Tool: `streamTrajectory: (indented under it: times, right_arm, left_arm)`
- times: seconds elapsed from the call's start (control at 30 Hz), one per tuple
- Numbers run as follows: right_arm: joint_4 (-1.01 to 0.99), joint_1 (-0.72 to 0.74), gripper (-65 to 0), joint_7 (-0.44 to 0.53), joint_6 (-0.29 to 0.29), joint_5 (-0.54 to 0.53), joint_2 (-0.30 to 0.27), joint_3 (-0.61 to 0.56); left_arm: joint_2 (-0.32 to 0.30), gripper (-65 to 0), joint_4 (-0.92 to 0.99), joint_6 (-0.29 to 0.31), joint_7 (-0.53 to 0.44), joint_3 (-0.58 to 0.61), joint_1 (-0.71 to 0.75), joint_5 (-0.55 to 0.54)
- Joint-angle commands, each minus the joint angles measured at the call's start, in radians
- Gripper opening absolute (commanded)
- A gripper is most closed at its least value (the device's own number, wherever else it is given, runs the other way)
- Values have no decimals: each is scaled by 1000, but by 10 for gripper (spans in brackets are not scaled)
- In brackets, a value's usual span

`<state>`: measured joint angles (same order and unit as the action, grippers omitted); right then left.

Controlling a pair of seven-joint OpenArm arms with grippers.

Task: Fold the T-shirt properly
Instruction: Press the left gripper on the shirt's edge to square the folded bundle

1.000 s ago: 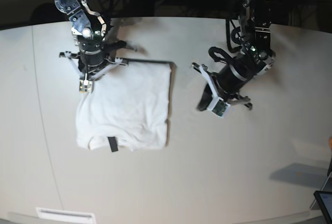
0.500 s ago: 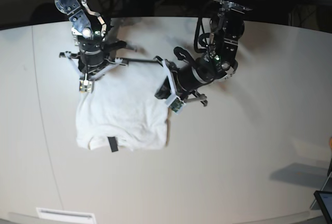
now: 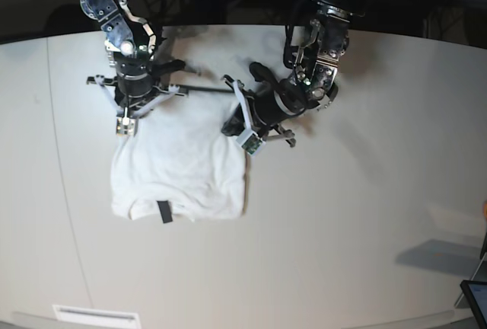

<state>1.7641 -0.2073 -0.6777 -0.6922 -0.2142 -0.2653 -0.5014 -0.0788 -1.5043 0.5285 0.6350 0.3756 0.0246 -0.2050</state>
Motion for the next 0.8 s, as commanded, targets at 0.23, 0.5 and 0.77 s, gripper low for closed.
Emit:
streamTrajectory:
  times: [0.23, 0.5, 0.77]
  right_arm:
    - [3, -57, -650, -63, -6, -41, -12, -1]
    - [52, -125, -650, -63, -6, -41, -9, 0]
    - [89, -180, -650, -63, -6, -41, -10, -6]
  left_arm:
    - [-36, -650, -74, 0, 69, 23, 80, 54]
    - [-92, -650, -137, -1, 108, 44, 117, 54]
    - [-125, -650, -184, -1, 108, 41, 153, 54]
